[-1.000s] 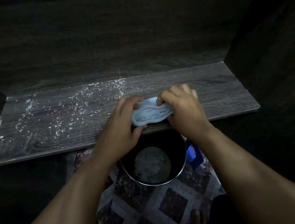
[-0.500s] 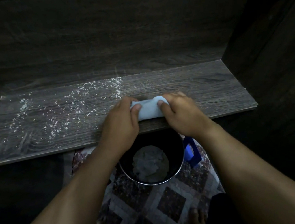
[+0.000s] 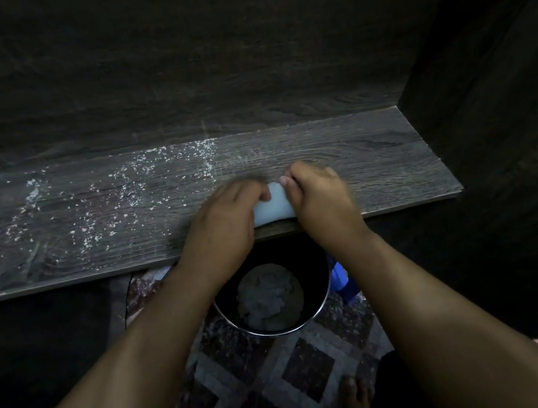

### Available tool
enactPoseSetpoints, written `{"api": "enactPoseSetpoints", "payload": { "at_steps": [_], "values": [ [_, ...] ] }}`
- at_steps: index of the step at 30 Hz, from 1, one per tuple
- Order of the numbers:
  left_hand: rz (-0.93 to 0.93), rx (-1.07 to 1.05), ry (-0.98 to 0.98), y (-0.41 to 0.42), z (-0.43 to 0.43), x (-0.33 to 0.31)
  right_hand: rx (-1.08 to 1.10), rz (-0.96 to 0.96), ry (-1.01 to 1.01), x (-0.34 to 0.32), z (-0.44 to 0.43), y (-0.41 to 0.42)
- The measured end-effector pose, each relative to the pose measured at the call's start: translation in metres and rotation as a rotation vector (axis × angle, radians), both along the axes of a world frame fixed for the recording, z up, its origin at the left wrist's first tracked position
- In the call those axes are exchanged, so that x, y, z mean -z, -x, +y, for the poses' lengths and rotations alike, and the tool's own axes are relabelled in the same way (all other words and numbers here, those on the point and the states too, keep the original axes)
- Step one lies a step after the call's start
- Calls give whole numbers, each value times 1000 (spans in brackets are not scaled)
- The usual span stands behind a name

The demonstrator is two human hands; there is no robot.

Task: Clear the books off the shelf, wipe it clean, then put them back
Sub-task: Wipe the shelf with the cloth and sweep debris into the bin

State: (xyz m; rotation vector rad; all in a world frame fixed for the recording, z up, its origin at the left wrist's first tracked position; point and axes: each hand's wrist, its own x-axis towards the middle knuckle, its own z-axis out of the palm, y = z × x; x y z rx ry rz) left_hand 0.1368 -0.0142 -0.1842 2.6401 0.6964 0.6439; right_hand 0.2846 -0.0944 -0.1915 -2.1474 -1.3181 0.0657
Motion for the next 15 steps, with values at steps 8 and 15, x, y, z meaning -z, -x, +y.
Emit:
{"api": "enactPoseSetpoints", "payload": {
  "at_steps": [8,15],
  "values": [
    [173,39,-20,6,4,3,107,-130,-51,-10,-14,-5],
    [234,-29,-90,12,7,7,5,-330,-137,-16,-36,8]
  ]
}}
